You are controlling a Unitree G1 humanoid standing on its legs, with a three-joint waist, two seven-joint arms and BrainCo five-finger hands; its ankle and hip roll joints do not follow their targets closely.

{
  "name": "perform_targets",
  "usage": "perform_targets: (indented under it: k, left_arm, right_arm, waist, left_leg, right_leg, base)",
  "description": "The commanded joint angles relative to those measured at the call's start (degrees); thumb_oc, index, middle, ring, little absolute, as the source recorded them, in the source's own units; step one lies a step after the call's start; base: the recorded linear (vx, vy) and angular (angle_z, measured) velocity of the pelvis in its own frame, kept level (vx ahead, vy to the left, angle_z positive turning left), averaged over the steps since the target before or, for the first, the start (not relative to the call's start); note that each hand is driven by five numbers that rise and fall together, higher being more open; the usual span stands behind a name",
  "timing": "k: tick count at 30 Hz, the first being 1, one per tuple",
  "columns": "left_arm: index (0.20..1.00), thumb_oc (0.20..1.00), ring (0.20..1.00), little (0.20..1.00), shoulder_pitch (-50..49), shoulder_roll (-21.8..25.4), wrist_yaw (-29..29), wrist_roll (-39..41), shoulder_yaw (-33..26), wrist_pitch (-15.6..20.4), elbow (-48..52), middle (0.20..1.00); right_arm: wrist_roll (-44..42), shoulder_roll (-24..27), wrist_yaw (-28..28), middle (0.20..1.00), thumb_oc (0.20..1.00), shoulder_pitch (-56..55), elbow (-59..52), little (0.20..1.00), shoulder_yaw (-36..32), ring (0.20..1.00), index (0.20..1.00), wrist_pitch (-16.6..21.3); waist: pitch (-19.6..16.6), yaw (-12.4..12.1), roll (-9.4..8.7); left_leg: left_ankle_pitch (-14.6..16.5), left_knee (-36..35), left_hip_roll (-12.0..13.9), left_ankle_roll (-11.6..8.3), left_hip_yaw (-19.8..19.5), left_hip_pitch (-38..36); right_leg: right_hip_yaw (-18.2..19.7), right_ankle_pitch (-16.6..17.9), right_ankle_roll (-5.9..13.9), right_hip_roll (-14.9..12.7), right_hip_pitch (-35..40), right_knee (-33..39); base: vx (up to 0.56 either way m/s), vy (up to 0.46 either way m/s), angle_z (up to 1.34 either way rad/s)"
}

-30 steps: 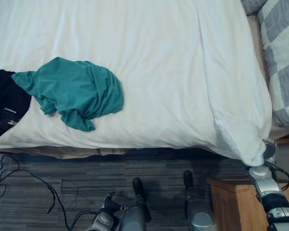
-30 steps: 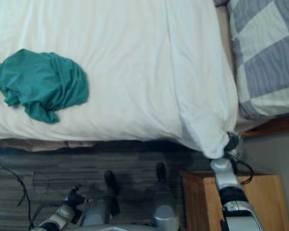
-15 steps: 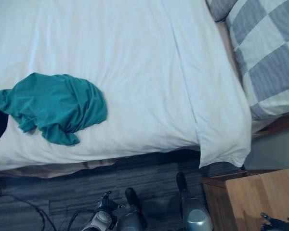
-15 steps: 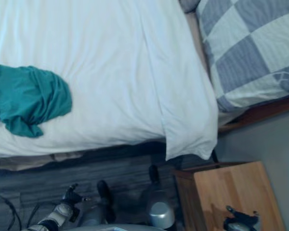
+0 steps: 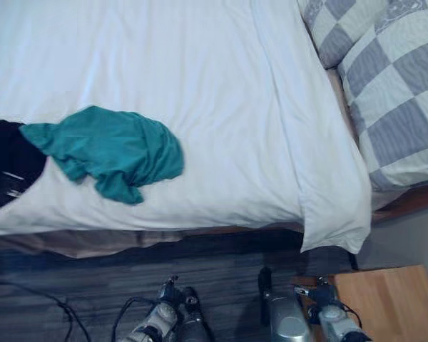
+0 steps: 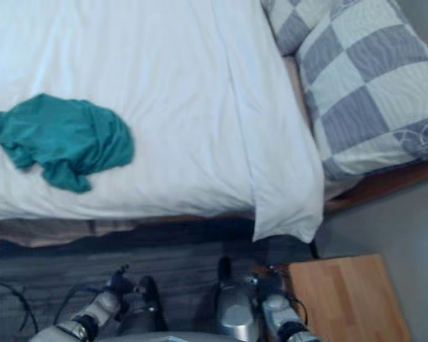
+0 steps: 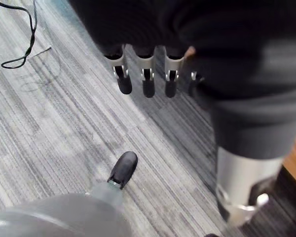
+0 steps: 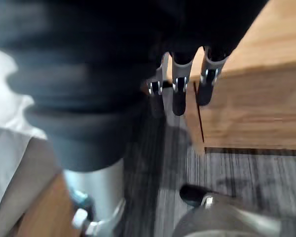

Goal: Tidy up the quilt and then pick up the clothes from the bed and put them into the laundry hamper.

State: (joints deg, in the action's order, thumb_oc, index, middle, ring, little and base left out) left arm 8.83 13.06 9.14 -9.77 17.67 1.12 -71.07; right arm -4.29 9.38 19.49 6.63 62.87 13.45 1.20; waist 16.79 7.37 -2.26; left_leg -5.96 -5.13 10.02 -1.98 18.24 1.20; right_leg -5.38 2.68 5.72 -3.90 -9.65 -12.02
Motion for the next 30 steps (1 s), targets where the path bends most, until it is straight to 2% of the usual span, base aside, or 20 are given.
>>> perform_targets:
  k: [1,2,3,4,5,7,11,12,15,16,18,20,21,22,23,26,27,28,29,30]
  left_arm:
    - [1.0,1.0,1.0,1.0,0.74,0.92,1.18,1.52,0.11,0.67,-2.21,1.0]
    - [1.0,1.0,1.0,1.0,2.19,-0.41,2.74,6.1,-0.86,2.06,-0.23,1.0]
    - [1.0,1.0,1.0,1.0,2.18,-0.41,2.74,6.1,-0.86,2.06,-0.23,1.0]
    - [1.0,1.0,1.0,1.0,2.53,-1.15,3.06,9.03,-1.69,2.44,0.83,1.0]
    - [1.0,1.0,1.0,1.0,2.47,-2.03,3.27,11.79,-2.64,2.62,1.12,1.0]
    - [1.0,1.0,1.0,1.0,1.68,-2.51,3.53,11.35,-2.69,2.72,0.31,1.0]
    - [1.0,1.0,1.0,1.0,-0.06,-2.91,3.81,9.3,-2.01,2.51,-0.32,1.0]
    - [1.0,1.0,1.0,1.0,-0.76,-2.96,3.54,8.56,-1.92,2.2,-0.79,1.0]
    - [1.0,1.0,1.0,1.0,-0.17,-2.58,2.59,7.41,-1.04,1.62,-1.83,1.0]
    - [1.0,1.0,1.0,1.0,1.35,-1.36,2.16,6.43,0.19,1.22,-1.66,1.0]
    - [1.0,1.0,1.0,1.0,1.62,-0.49,1.82,6.47,-0.01,1.18,-1.45,1.0]
    - [1.0,1.0,1.0,1.0,1.53,0.83,1.51,5.27,-0.04,1.14,-1.1,1.0]
    - [1.0,1.0,1.0,1.0,1.57,0.87,1.5,5.25,-0.13,1.13,-1.05,1.0]
    - [1.0,1.0,1.0,1.0,1.76,1.96,1.07,3.72,-0.22,0.12,-1.44,1.0]
    - [1.0,1.0,1.0,1.0,1.73,2.23,0.86,3.11,-0.07,-0.03,-1.93,1.0]
    - [1.0,1.0,1.0,1.0,1.51,2.54,0.22,1.78,-0.04,-0.5,-3.02,1.0]
    - [1.0,1.0,1.0,1.0,1.35,2.52,-0.12,1.03,-0.28,-0.12,-3.78,1.0]
    - [1.0,1.0,1.0,1.0,0.78,2.08,-0.15,0.43,-0.57,0.08,-4.28,1.0]
    - [1.0,1.0,1.0,1.0,0.78,2.06,-0.14,0.43,-0.58,0.09,-4.29,1.0]
    - [1.0,1.0,1.0,1.0,0.77,1.68,-0.09,1.05,-0.71,0.22,-4.33,1.0]
  right_arm:
    - [0.87,-0.12,-1.2,1.0,1.0,2.28,-0.3,1.0,0.32,1.0,1.0,0.28]
    - [1.9,0.45,-1.18,1.0,1.0,4.44,0.81,1.0,2.23,1.0,1.0,0.08]
    - [1.9,0.45,-1.18,1.0,1.0,4.44,0.81,1.0,2.24,1.0,1.0,0.08]
    - [2.87,0.75,-1.15,1.0,1.0,5.57,1.74,1.0,3.31,1.0,1.0,-0.35]
    - [4.84,0.4,-1.39,1.0,1.0,6.64,1.81,1.0,5.99,1.0,1.0,-1.15]
    - [6.28,-0.44,-2.26,1.0,1.0,6.36,0.1,1.0,8.39,1.0,1.0,-1.08]
    - [8.69,-0.11,-4.77,1.0,1.0,4.7,-1.84,1.0,11.06,1.0,1.0,-0.73]
    - [8.54,-0.33,-5.36,1.0,1.0,2.94,-1.41,1.0,10.35,1.0,1.0,-0.72]
    - [9.39,-0.13,-5.61,1.0,1.0,1.69,0.14,1.0,8.43,1.0,1.0,-1.38]
    - [8.6,-0.72,-5.52,1.0,1.0,2.07,1.35,1.0,7.34,1.0,1.0,-2.16]
    - [7.77,-0.87,-5.58,1.0,1.0,2.11,1.04,1.0,6.87,1.0,1.0,-1.97]
    - [7.93,-1.11,-5.71,1.0,1.0,1.49,0.24,1.0,6.96,1.0,1.0,-1.22]
    - [7.94,-1.13,-5.7,1.0,1.0,1.55,0.18,1.0,7.0,1.0,1.0,-1.22]
    - [7.93,-0.87,-5.28,1.0,1.0,1.14,-0.11,1.0,7.12,1.0,1.0,-0.93]
    - [7.84,-0.81,-5.12,1.0,1.0,1.21,-0.12,1.0,7.18,1.0,1.0,-0.83]
    - [8.25,-0.85,-5.13,1.0,1.0,0.75,0.34,1.0,7.4,1.0,1.0,-0.75]
    - [8.48,-0.55,-5.24,1.0,1.0,0.26,0.55,1.0,7.35,1.0,1.0,-0.53]
    - [8.63,-0.31,-5.72,1.0,1.0,-0.19,1.54,1.0,7.9,1.0,1.0,-0.39]
    - [8.62,-0.3,-5.72,1.0,1.0,-0.18,1.57,1.0,7.91,1.0,1.0,-0.37]
    - [8.89,-0.11,-5.76,1.0,1.0,-0.18,2.28,1.0,8.06,1.0,1.0,-0.55]
  waist:
    - [1.35,-2.1,0.23]
    - [2.55,-3.43,0.92]
    - [2.47,-3.43,0.94]
    - [3.02,-3.97,1.68]
    - [2.87,-4.66,2.68]
    - [1.57,-4.4,2.52]
    - [-2.1,-3.78,2.01]
    - [-3.93,-2.97,2.42]
    - [-4.91,-1.91,1.34]
    - [-3.8,-1.18,0.3]
    - [-3.29,-1.22,0.26]
    - [-1.8,0.37,0.65]
    - [-1.87,0.13,0.64]
    - [0.39,2.98,1.15]
    - [0.3,3.48,1.22]
    - [-0.47,4.39,1.44]
    - [-1.1,4.73,1.54]
    - [-1.73,5.48,1.97]
    - [-1.64,5.44,1.99]
    - [-1.66,5.05,1.79]
  left_leg:
    - [5.11,0.29,-7.74,-0.29,1.35,-1.77]
    - [5.43,12.68,-6.67,-3.19,4.24,7.65]
    - [5.44,12.72,-6.65,-3.19,4.24,7.75]
    - [4.43,16.38,-4.74,-5.44,5.16,10.45]
    - [1.77,17.3,-0.98,-7.88,4.82,10.45]
    - [2.09,13.2,2.23,-6.92,4.39,6.69]
    - [-4.37,5.07,12.35,-7.94,3.78,1.82]
    - [-4.96,0.49,12.98,-9.07,6.78,-0.77]
    - [-2.67,0.13,10.12,-9.32,6.75,-0.68]
    - [-0.73,0.13,6.64,-7.64,7.33,-1.98]
    - [0.26,0.13,5.81,-6.77,9.68,-3.27]
    - [2.61,0.13,4.21,-5.85,10.48,-5.38]
    - [1.75,0.13,4.39,-5.4,11.26,-4.81]
    - [3.21,0.13,2.05,-4.62,11.93,-6.22]
    - [5.15,0.13,0.48,-4.63,11.57,-7.6]
    - [7.64,0.13,-1.92,-3.71,11.81,-9.51]
    - [9.28,0.13,-3.29,-3.12,12.01,-10.63]
    - [9.67,4.97,-4.0,-3.67,12.06,-10.72]
    - [9.96,5.47,-3.79,-3.77,12.09,-10.66]
    - [8.81,13.93,-2.09,-5.61,12.71,-8.18]
  right_leg:
    - [2.21,-3.81,1.93,-0.33,7.58,12.31]
    - [0.56,-3.9,1.07,-3.03,9.27,17.02]
    - [0.56,-3.88,1.07,-3.02,9.19,17.02]
    - [0.29,-4.95,0.68,-3.67,9.24,17.02]
    - [-0.84,-5.37,0.73,-4.88,9.74,17.02]
    - [-1.72,-4.45,2.06,-7.14,10.64,17.02]
    - [-3.63,-2.52,5.04,-13.2,10.5,17.02]
    - [-5.96,-2.26,6.32,-14.74,12.06,17.02]
    - [-7.35,2.13,7.84,-18.3,13.58,16.83]
    - [-7.56,7.8,7.07,-21.19,11.65,10.5]
    - [-8.7,8.12,6.21,-21.76,9.9,7.81]
    - [-7.11,4.2,5.24,-16.91,5.33,0.59]
    - [-7.14,4.78,4.55,-16.75,4.47,0.5]
    - [-5.59,-1.13,3.62,-5.0,-1.19,-1.16]
    - [-7.12,-2.81,3.59,-3.0,-0.5,0.63]
    - [-10.61,-3.45,2.31,-0.49,0.44,4.49]
    - [-10.03,-3.94,1.67,-0.11,2.46,7.02]
    - [-5.71,-5.02,-0.1,1.3,5.94,10.66]
    - [-5.67,-4.91,-0.17,1.42,6.19,10.94]
    - [-5.35,-4.9,-1.46,1.61,8.25,12.87]
  base:
    - [-0.19,0.225,-0.13]
    - [-0.24,0.153,0.09]
    - [-0.3,0.147,0.62]
    - [-0.13,0.215,0.88]
    - [-0.12,0.323,0.78]
    - [0.03,0.412,0.21]
    - [0.09,0.563,0.05]
    - [0.18,0.735,0.45]
    - [0.12,0.453,1.02]
    - [0.11,0.495,0.88]
    - [0.09,0.431,0.28]
    - [0.06,0.45,-0.13]
    - [0.0,0.545,-0.26]
    - [0.1,0.485,-0.15]
    - [0.15,0.499,-0.06]
    - [0.19,0.189,0.07]
    - [0.24,0.156,0.23]
    - [0.24,0.151,0.37]
    - [0.23,0.061,0.49]
    - [0.2,-0.025,0.38]
